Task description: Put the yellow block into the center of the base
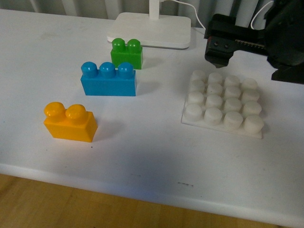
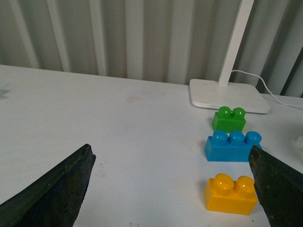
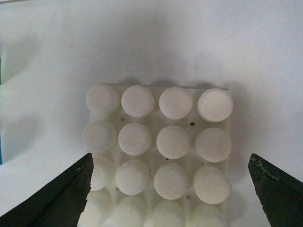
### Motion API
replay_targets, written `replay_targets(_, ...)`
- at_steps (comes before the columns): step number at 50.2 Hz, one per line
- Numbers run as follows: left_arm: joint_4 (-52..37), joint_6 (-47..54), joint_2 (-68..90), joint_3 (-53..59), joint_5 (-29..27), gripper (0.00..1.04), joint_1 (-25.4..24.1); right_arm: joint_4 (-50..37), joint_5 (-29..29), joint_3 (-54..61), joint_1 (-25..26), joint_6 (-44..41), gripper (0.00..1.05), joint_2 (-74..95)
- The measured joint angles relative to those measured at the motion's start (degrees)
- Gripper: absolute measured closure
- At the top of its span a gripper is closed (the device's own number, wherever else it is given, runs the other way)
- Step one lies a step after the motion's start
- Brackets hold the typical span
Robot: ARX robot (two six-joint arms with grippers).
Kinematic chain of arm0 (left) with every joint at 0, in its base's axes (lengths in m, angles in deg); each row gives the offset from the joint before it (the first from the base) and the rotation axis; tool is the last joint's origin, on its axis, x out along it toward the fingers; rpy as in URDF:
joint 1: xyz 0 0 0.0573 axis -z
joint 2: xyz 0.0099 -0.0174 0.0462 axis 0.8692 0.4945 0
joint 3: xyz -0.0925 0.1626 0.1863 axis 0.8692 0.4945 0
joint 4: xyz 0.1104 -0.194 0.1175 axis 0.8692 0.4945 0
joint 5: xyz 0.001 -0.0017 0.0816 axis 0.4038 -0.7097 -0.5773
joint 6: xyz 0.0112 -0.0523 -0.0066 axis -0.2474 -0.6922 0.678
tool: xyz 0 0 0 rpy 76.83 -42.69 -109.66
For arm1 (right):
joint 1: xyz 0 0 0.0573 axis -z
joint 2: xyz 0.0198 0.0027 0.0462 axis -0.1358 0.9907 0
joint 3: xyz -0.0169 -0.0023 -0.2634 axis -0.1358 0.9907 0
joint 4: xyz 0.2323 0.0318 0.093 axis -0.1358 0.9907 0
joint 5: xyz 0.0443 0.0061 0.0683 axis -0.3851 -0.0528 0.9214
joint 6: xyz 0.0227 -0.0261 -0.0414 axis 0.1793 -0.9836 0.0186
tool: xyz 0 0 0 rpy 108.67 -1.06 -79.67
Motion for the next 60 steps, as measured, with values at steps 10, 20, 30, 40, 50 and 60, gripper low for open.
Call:
replay_targets(10, 0.00, 0.02, 0.00, 0.00, 0.02, 0.06, 0.00, -3.50, 2.78, 6.69, 2.82, -3.50, 0.09, -10.40)
replay_targets(20, 0.00, 0.02, 0.00, 0.00, 0.00, 0.06, 0.00, -6.73, 6.45, 15.56, 6.71, -7.54, 0.09, -24.06)
replay_targets(30, 0.00, 0.02, 0.00, 0.00, 0.00, 0.06, 0.00, -6.14, 11.37, 23.41, 11.96, -10.08, 0.09, -38.49)
replay_targets(40, 0.00, 0.02, 0.00, 0.00, 0.00, 0.06, 0.00, -5.75, 19.10, 30.88, 20.55, -11.89, 0.09, -54.27)
replay_targets(50, 0.00, 0.02, 0.00, 0.00, 0.00, 0.06, 0.00, -22.12, 12.87, 39.76, 22.12, -19.15, 0.23, -62.97)
replay_targets(60, 0.00, 0.02, -0.02, 0.00, 0.00, 0.06, 0.00, -32.50, 11.47, 48.22, 21.44, -26.56, 0.64, -68.74)
